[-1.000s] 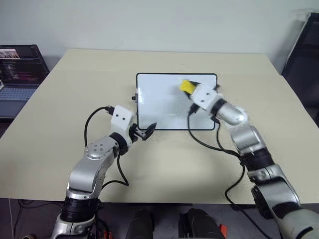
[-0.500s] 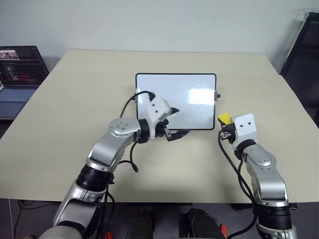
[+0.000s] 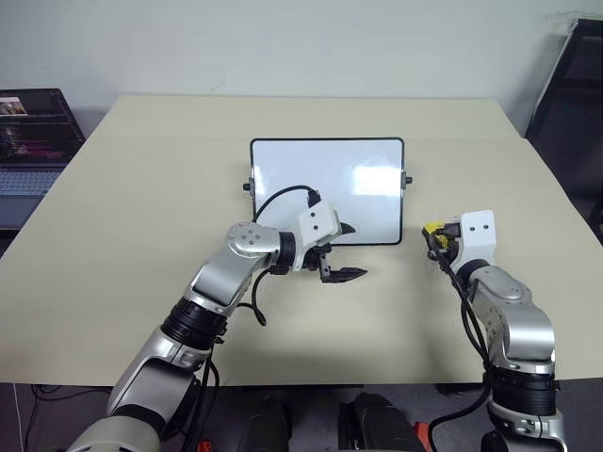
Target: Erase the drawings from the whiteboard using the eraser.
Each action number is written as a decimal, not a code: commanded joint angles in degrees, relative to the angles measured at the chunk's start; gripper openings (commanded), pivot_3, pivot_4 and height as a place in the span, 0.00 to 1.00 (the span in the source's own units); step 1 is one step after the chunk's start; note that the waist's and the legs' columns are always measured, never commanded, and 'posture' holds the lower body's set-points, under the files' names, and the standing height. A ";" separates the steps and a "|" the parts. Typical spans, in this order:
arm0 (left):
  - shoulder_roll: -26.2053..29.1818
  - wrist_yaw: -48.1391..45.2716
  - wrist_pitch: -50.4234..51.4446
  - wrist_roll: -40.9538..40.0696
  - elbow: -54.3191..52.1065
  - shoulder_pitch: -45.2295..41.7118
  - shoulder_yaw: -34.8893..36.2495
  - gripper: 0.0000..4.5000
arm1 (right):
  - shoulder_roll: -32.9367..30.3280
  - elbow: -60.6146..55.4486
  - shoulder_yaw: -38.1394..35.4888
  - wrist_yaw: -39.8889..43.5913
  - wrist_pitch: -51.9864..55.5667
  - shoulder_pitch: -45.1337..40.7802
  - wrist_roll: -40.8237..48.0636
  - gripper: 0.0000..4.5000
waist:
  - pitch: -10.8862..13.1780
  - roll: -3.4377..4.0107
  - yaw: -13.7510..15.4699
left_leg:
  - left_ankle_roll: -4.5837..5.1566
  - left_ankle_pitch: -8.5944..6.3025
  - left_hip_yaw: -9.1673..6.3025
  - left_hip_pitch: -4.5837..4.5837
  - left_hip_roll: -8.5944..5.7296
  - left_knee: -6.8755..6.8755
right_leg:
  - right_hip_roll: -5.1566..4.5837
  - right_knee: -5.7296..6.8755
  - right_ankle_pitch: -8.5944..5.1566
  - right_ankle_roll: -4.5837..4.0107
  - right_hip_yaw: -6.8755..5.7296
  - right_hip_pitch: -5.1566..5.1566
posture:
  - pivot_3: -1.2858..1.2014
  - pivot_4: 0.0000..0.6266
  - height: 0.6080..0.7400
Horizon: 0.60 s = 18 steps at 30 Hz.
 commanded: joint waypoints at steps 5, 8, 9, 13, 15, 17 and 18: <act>-1.35 -0.78 -1.54 1.27 -1.06 -0.63 -0.20 1.00 | -0.60 2.74 -2.98 -2.78 -0.74 -2.45 2.26 0.24 | 0.00 0.00 -0.10 | 0.00 0.00 0.02 0.00 0.00 0.00 | 0.00 0.00 0.00 0.00 0.03 0.00 | 0.52 0.24 1.00; -1.75 -0.89 -1.64 1.65 -1.08 -0.57 -0.05 1.00 | -0.86 4.15 -3.46 -3.64 -1.17 -3.20 2.80 0.32 | 0.00 0.00 -0.09 | 0.00 0.00 0.02 0.00 0.00 0.00 | 0.00 0.01 0.00 0.00 0.01 -0.01 | 0.52 0.24 1.00; -1.81 -0.94 -1.69 1.76 -1.14 -0.50 0.00 1.00 | -0.92 4.31 -3.51 -3.65 -1.21 -3.32 3.02 0.40 | 0.00 0.00 -0.06 | 0.00 0.00 0.02 0.00 0.00 0.00 | 0.00 0.01 0.00 0.00 0.00 -0.01 | 0.52 0.24 1.00; -1.66 -1.01 -1.97 2.08 -1.51 0.18 0.38 1.00 | -1.13 4.38 -3.67 -4.00 -1.26 -3.66 3.85 0.67 | 0.00 0.00 -0.09 | 0.00 0.00 0.02 -0.01 0.00 0.00 | 0.00 0.01 0.00 0.00 0.03 -0.01 | 0.52 0.24 1.00; -1.52 -0.82 -1.90 2.12 -1.78 0.66 0.66 1.00 | -1.18 4.39 -3.80 -4.33 -1.43 -3.63 4.18 0.83 | 0.00 0.00 -0.09 | 0.00 0.00 0.02 0.00 0.00 0.00 | 0.00 0.01 0.00 0.00 0.03 -0.01 | 0.52 0.24 1.00; -1.44 -0.65 -1.97 2.16 -2.09 1.17 0.76 1.00 | -1.15 4.29 -3.96 -4.62 -1.53 -3.59 4.68 0.98 | 0.00 0.00 -0.09 | 0.01 0.00 0.01 0.00 0.00 0.00 | 0.00 0.01 0.00 0.00 0.03 -0.01 | 0.52 0.24 1.00; -1.52 -0.38 -1.97 2.17 -2.31 1.45 0.87 1.00 | -1.06 3.99 -4.08 -4.72 -1.57 -3.56 5.00 0.99 | 0.00 0.00 -0.09 | 0.01 0.00 0.01 0.00 0.01 0.00 | 0.00 0.01 0.00 0.00 0.03 -0.01 | 0.52 0.24 1.00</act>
